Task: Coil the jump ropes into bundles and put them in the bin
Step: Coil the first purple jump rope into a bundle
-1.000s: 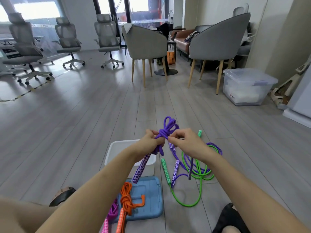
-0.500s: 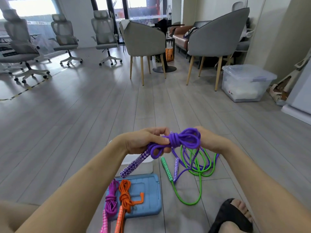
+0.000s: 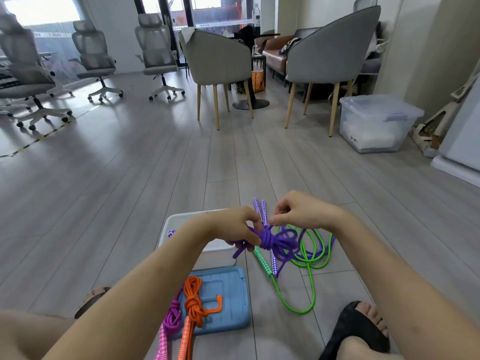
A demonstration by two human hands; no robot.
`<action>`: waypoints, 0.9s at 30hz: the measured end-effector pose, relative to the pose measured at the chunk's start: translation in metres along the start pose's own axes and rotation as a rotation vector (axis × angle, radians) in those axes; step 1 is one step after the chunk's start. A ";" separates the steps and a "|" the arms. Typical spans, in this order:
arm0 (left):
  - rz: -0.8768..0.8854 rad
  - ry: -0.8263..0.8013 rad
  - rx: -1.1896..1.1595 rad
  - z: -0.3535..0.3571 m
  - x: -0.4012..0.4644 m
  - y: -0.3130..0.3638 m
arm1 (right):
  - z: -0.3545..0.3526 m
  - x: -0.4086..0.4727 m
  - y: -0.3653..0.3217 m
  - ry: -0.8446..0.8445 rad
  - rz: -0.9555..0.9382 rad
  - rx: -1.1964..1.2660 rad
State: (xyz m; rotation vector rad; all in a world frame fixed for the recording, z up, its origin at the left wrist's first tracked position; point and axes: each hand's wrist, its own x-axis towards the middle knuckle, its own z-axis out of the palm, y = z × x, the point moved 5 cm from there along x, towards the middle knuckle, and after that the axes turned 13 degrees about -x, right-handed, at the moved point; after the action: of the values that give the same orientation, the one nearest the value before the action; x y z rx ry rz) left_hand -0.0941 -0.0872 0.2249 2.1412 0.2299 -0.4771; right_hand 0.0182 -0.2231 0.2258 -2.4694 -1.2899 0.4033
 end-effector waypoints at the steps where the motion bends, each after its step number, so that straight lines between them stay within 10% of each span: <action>1: 0.005 0.090 -0.007 -0.003 0.003 -0.002 | -0.001 0.003 -0.002 0.046 0.009 -0.037; 10: 0.135 0.716 -0.648 -0.039 -0.001 -0.015 | -0.019 0.003 -0.015 0.377 0.077 0.306; 18: 0.338 0.526 -1.080 -0.050 -0.013 0.010 | -0.014 -0.002 -0.014 0.190 -0.050 0.855; 27: 0.417 0.209 -1.132 -0.044 -0.023 0.033 | -0.012 0.002 -0.003 0.257 -0.055 0.858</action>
State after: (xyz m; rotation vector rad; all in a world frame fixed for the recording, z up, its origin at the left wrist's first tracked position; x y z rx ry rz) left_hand -0.0934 -0.0703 0.2819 1.0643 0.1117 0.1360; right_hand 0.0216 -0.2221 0.2374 -1.6886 -0.8269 0.4776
